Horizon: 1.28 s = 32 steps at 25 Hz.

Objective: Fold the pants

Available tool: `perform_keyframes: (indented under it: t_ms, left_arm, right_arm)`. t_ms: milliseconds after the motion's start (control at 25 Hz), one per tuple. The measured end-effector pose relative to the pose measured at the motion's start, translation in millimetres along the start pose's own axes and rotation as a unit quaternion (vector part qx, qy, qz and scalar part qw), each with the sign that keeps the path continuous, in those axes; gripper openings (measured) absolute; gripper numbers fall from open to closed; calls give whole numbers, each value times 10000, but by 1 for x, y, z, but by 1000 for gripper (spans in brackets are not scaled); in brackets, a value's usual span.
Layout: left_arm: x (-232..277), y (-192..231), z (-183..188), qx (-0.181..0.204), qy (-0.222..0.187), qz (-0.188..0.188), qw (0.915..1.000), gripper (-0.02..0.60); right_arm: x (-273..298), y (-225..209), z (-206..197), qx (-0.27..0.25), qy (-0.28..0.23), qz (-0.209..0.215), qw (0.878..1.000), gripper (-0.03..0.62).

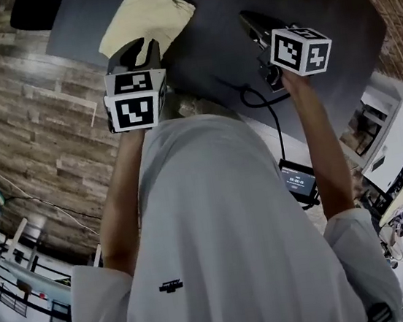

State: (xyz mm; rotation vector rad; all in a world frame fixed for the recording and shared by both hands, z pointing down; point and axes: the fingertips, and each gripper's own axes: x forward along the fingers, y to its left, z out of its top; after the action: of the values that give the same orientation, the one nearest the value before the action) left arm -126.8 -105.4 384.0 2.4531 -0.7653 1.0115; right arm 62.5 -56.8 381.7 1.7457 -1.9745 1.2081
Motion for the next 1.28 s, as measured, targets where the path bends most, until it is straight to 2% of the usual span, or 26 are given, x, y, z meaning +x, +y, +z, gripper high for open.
perform_keyframes:
  t_ms: [120,360,600,800,1040,1280]
  left_arm:
    - [-1,-25,9,189,-84,-135,9997,74]
    - [4,-87,29,600,-182,-476,9969,7]
    - [-1,-147,45,955,-263,-966,9904,3]
    - [-21,-187,55,1067,-393,-1209,9861,3]
    - [-45,-226,60,1110,-588,-1482,9810,3]
    - [-69,-266,65,1028,-860,-1725,9759,3]
  right_arm:
    - [-33,-5,-4,-128,-147,-31,9998,6]
    - [-94,-37,-19,41,-491,-184,9986,6]
    - [-148,-62,-41,261,-810,-373,9957,7]
    - [-190,-62,-60,440,-1060,-467,9923,6]
    - [-225,-42,-77,754,-1370,-411,9868,6]
    - [-270,-23,-74,511,-1762,-414,9822,6]
